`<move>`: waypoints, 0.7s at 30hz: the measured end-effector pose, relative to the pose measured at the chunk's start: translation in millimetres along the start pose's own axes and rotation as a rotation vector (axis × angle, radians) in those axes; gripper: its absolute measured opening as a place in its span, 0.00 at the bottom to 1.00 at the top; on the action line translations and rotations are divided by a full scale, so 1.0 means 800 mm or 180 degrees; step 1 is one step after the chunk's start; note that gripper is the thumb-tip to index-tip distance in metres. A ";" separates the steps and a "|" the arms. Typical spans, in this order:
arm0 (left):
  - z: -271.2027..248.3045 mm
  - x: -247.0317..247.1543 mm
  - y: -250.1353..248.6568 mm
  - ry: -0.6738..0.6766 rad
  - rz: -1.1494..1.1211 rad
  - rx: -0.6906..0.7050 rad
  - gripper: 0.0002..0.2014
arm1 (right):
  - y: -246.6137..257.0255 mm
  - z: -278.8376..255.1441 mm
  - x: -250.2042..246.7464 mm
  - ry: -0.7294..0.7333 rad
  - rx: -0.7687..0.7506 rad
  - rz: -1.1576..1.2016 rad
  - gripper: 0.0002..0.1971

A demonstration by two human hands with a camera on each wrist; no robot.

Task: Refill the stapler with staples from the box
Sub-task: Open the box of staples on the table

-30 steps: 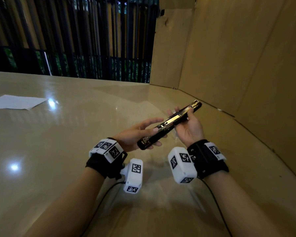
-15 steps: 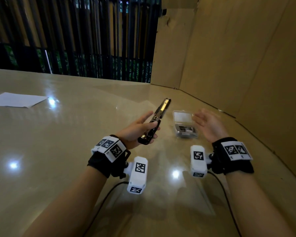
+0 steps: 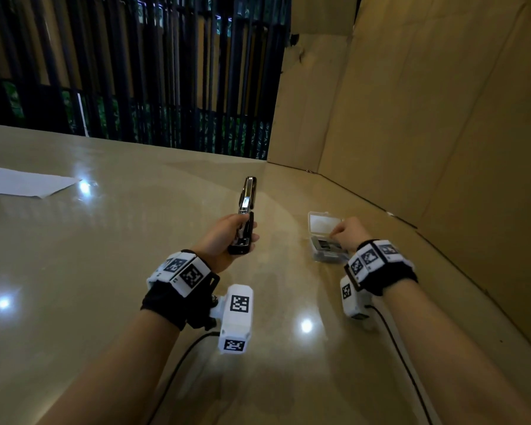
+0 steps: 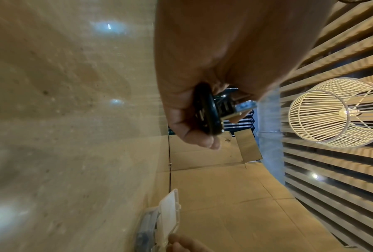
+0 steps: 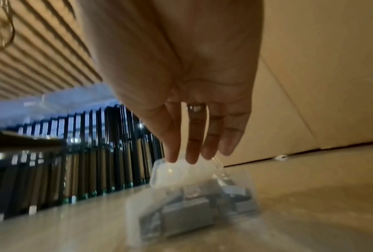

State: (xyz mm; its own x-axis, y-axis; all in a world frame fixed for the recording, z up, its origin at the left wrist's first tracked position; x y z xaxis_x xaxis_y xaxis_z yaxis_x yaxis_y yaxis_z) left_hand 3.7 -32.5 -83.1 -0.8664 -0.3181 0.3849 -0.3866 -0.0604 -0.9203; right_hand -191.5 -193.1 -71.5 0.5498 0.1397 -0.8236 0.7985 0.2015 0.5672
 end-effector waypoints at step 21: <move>-0.010 0.002 0.002 -0.0034 0.0184 -0.0141 0.10 | 0.033 0.039 0.043 0.0177 -0.0700 -0.2393 0.12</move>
State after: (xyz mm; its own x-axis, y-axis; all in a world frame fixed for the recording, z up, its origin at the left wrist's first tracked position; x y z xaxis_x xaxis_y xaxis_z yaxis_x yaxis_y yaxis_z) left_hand -0.6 -25.4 -83.6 -0.8844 -0.3299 0.3302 -0.3499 0.0003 -0.9368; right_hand -143.6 -213.3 -84.9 -0.1368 -0.0631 -0.9886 0.8814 0.4477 -0.1506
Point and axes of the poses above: each hand's wrist, its own z-axis towards the middle knuckle, its own x-axis out of the palm, y = z × x, the point moved 9 cm from there along z, towards the middle knuckle
